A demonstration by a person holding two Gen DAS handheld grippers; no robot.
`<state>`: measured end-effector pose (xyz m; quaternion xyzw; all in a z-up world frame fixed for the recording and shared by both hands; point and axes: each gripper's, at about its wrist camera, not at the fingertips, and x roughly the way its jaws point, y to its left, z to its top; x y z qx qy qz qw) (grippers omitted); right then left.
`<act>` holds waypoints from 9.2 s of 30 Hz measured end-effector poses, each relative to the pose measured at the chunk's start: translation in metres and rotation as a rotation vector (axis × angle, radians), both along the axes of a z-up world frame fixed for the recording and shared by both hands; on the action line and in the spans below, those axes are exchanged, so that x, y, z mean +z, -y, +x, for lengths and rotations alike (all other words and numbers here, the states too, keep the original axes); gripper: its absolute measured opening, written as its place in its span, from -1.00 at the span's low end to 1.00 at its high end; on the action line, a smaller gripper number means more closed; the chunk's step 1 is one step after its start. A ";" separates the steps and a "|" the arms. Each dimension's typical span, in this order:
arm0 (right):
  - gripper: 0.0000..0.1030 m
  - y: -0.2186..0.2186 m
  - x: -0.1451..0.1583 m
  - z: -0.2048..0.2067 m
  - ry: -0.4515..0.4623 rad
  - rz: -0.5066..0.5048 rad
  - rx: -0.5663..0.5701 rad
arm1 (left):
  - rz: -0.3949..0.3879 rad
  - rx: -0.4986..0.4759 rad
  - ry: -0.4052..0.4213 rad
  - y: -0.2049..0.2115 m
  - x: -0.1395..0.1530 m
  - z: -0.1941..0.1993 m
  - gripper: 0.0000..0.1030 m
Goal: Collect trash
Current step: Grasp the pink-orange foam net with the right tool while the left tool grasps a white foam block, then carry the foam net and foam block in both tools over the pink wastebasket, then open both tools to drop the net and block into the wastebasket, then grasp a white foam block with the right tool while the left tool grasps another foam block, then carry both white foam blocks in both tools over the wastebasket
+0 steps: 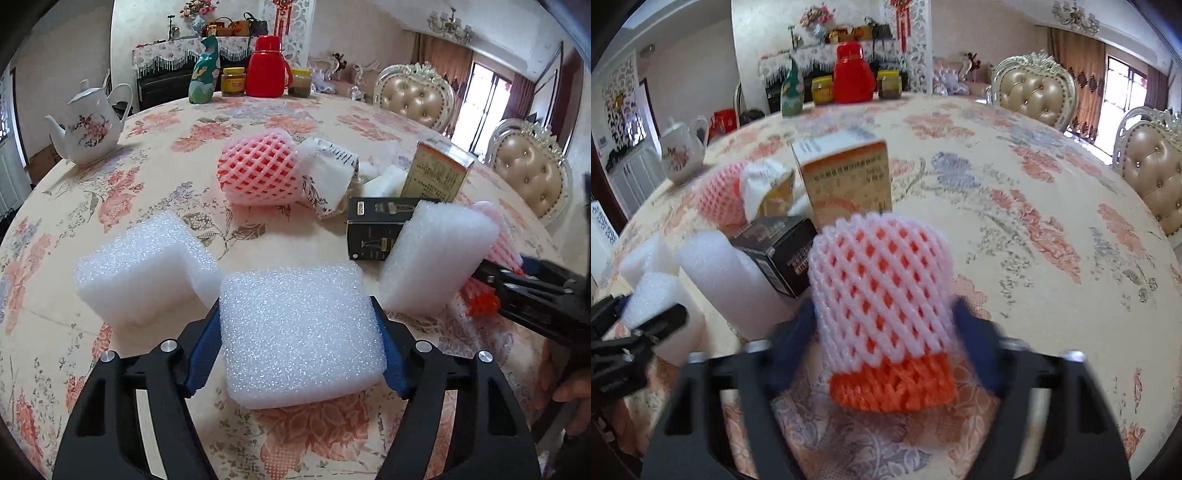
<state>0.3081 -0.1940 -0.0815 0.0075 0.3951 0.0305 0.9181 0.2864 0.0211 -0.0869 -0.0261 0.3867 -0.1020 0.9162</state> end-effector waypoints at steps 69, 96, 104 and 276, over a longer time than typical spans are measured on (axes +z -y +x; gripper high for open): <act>-0.57 0.363 0.051 -0.287 0.227 0.076 -0.414 | -0.045 -0.581 0.286 0.387 0.063 -0.146 0.32; -0.41 0.477 0.027 -0.333 0.210 0.076 -0.753 | -0.137 -0.931 0.221 0.571 0.052 -0.143 0.36; 0.11 0.479 0.026 -0.317 0.217 0.090 -0.742 | -0.135 -0.826 0.268 0.549 0.060 -0.117 0.74; 0.07 0.299 0.031 -0.267 0.319 0.097 -0.365 | 0.012 -0.464 0.292 0.326 0.042 -0.131 -0.28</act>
